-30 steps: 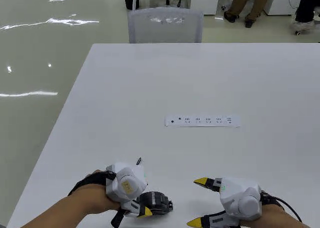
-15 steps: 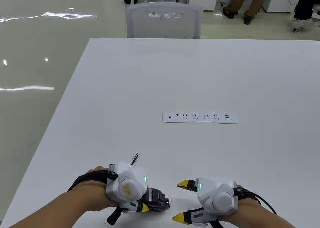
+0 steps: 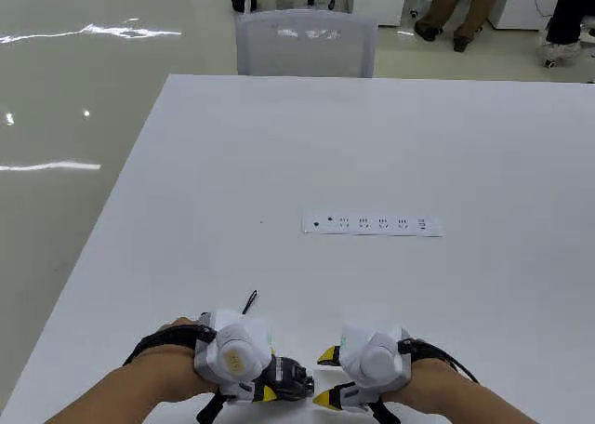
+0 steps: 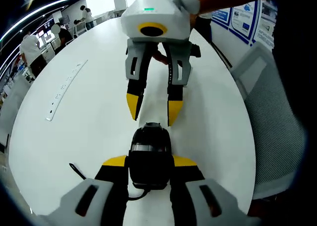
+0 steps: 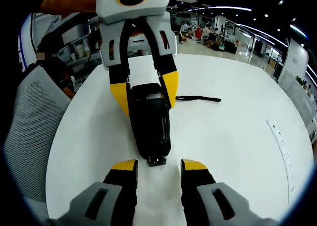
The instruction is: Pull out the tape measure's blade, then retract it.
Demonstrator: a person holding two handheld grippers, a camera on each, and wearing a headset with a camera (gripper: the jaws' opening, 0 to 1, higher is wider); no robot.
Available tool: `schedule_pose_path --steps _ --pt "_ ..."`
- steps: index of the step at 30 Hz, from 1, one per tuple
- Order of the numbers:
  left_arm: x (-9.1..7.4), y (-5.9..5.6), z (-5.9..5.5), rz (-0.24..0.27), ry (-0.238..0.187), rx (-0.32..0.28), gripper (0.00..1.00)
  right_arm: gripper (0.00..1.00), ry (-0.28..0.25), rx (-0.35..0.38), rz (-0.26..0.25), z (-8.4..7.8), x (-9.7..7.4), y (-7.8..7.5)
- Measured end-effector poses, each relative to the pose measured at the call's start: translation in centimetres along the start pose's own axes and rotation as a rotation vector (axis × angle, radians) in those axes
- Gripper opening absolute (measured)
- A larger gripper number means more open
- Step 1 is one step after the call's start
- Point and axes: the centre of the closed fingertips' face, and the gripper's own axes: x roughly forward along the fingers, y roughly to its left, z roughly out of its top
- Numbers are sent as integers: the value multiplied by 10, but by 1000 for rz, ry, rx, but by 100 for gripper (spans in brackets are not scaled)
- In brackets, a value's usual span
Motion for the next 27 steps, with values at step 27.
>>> schedule_pose_path --steps 27 --pt "2 2 -1 1 6 12 27 24 122 -84 69 -6 22 3"
